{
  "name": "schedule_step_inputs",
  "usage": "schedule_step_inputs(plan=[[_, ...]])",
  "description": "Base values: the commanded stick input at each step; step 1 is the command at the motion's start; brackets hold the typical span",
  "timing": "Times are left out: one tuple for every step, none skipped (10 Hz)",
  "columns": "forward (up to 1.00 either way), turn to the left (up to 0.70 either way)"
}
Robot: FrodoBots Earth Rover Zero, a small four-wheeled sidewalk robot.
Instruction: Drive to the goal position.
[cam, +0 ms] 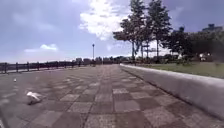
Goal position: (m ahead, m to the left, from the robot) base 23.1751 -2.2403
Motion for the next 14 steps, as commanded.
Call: schedule_step_inputs(plan=[[0.45,0.00],[0.45,0.00],[0.45,0.00],[0.11,0.00],[0.00,0.00],[0.00,0.00],[0.00,0.00],[0.00,0.00],[0.00,0.00],[0.00,0.00],[0.00,0.00],[0.00,0.00],[0.00,0.00],[0.00,0.03]])
